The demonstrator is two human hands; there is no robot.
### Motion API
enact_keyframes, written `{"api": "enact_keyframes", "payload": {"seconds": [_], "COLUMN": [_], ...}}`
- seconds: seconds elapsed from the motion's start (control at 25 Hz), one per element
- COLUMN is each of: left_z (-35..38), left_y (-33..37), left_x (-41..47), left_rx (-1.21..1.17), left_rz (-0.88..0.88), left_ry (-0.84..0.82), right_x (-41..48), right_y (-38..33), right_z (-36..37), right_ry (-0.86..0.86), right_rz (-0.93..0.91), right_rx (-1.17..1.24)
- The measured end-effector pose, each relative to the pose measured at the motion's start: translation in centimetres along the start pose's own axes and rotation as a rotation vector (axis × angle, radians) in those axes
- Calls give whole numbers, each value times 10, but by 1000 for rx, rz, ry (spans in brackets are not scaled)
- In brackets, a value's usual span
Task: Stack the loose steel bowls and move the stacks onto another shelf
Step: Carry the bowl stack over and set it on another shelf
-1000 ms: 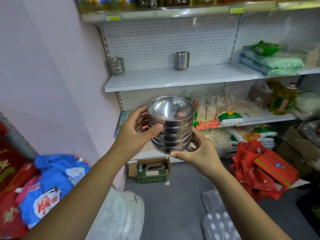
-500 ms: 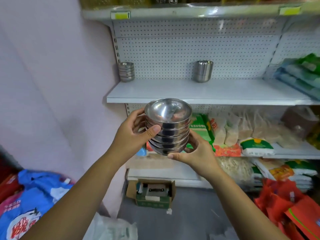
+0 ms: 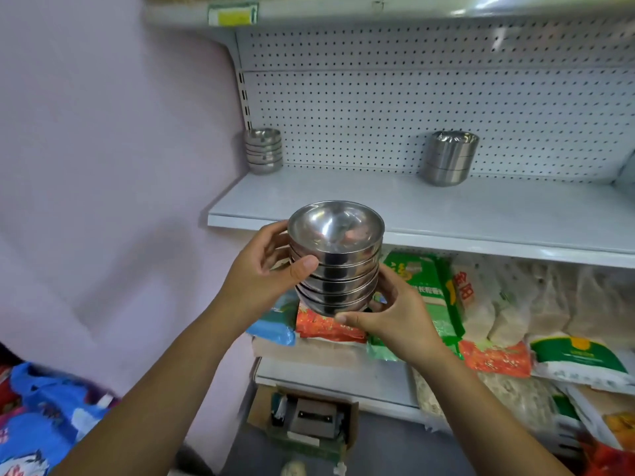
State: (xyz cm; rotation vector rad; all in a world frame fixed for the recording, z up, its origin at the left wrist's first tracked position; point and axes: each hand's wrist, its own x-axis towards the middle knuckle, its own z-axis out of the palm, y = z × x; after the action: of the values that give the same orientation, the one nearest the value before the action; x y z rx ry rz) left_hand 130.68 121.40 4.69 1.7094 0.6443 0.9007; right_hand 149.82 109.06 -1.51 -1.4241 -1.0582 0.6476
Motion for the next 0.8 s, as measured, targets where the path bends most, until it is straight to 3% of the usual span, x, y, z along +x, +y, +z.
{"api": "enact_keyframes", "payload": {"seconds": [0.36, 0.8], "left_z": [-28, -90], "left_y": [-36, -117], "left_x": [157, 329], "left_rx": [2, 49], "left_rz": [-15, -88], "left_ry": [-119, -118], "right_x": [150, 342], "right_y": [12, 69], "right_z": [4, 54], "right_ry": [27, -2], "right_rz": [-12, 61], "right_rx": [-63, -117]}}
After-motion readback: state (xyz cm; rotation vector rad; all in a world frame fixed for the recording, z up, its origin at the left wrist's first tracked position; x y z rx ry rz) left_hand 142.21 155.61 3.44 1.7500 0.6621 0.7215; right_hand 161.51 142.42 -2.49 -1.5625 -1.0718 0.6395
